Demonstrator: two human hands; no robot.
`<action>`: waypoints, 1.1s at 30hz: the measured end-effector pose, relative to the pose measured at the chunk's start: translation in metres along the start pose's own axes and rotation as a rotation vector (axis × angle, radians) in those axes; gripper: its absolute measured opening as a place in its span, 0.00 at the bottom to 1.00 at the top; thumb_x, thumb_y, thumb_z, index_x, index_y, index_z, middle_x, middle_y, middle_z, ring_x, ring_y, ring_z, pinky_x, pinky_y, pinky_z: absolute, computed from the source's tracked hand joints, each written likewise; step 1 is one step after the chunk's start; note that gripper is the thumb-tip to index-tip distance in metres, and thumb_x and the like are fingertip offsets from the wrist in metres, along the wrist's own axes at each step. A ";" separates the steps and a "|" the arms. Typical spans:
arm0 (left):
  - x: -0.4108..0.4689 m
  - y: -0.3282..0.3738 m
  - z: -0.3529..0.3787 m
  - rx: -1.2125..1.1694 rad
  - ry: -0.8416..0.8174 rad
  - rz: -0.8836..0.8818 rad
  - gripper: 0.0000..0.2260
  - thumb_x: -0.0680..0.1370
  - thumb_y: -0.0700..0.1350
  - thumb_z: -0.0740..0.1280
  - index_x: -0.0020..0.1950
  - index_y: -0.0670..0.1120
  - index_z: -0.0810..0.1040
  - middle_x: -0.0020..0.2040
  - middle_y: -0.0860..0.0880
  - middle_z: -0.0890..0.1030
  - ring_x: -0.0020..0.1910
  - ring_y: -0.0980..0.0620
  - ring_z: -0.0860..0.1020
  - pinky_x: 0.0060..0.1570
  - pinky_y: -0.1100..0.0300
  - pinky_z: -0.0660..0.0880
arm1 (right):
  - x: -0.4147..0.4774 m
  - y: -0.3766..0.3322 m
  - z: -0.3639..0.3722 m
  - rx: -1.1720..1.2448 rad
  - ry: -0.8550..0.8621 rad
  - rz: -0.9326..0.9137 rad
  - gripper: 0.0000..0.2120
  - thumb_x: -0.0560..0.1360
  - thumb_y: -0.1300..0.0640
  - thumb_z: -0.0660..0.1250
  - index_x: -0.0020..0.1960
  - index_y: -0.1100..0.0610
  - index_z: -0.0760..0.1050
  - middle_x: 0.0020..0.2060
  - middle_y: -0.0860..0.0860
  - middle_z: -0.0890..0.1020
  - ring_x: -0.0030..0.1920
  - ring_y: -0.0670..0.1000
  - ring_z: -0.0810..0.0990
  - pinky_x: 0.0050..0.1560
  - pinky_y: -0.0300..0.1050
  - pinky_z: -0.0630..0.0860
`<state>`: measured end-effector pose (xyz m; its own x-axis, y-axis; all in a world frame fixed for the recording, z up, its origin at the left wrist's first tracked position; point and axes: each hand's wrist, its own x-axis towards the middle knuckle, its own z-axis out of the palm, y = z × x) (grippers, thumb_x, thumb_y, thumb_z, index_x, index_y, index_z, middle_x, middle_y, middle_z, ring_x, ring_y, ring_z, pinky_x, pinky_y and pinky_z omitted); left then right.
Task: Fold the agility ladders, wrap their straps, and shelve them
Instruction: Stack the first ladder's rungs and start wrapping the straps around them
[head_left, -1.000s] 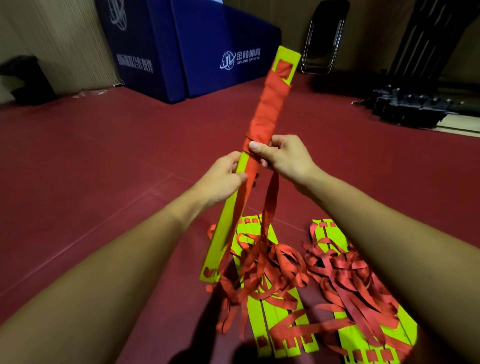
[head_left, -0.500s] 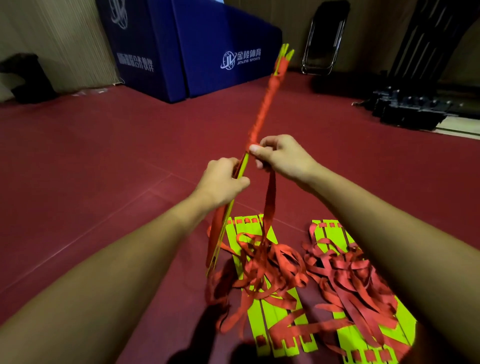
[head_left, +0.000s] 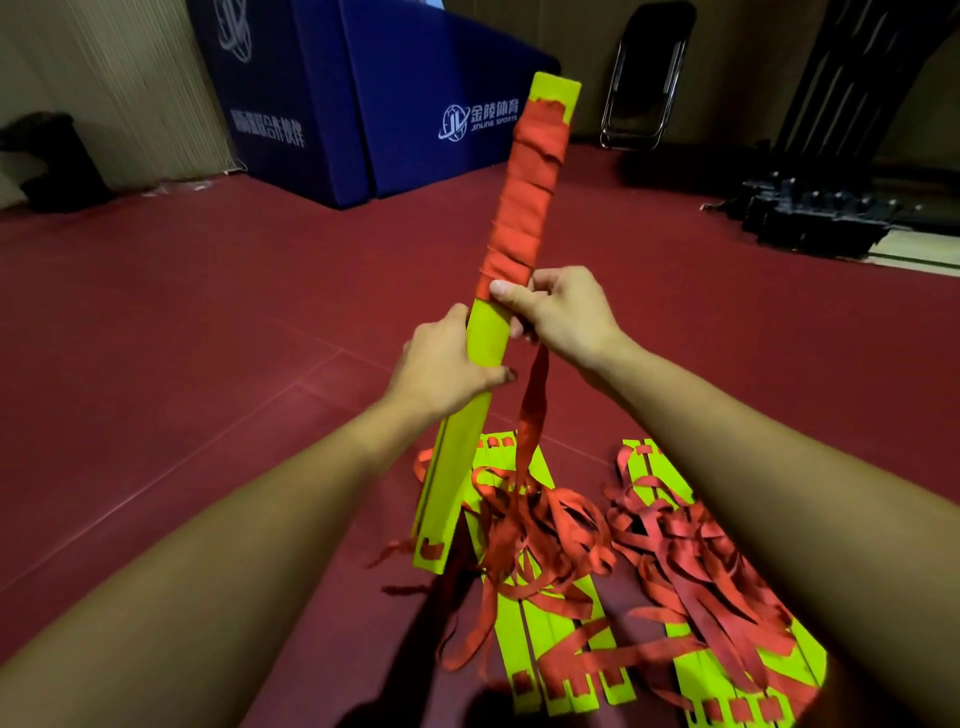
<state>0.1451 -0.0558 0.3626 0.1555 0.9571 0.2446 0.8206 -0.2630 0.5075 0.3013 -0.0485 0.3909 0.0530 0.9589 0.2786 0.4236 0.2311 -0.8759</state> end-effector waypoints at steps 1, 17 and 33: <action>-0.002 0.001 0.001 0.079 0.030 -0.007 0.27 0.66 0.63 0.76 0.56 0.49 0.75 0.52 0.44 0.83 0.55 0.38 0.80 0.48 0.50 0.74 | -0.001 0.000 0.001 -0.030 0.032 0.009 0.20 0.75 0.47 0.72 0.32 0.57 0.72 0.26 0.51 0.81 0.23 0.45 0.74 0.31 0.41 0.69; 0.004 -0.007 -0.003 -0.264 -0.194 0.059 0.21 0.67 0.42 0.61 0.50 0.67 0.79 0.46 0.49 0.86 0.50 0.46 0.83 0.54 0.47 0.80 | -0.005 -0.001 -0.014 0.099 -0.340 0.010 0.11 0.81 0.57 0.65 0.40 0.59 0.75 0.30 0.51 0.79 0.30 0.47 0.72 0.34 0.37 0.70; -0.006 0.006 0.004 0.043 0.006 -0.062 0.25 0.69 0.61 0.75 0.55 0.47 0.73 0.51 0.43 0.82 0.55 0.37 0.79 0.48 0.52 0.72 | -0.001 0.006 0.002 0.050 0.070 0.027 0.17 0.76 0.50 0.70 0.35 0.55 0.67 0.24 0.50 0.79 0.23 0.46 0.73 0.31 0.42 0.70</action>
<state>0.1517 -0.0622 0.3610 0.1006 0.9706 0.2188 0.8514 -0.1978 0.4859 0.3015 -0.0476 0.3846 0.1279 0.9515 0.2798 0.3752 0.2148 -0.9017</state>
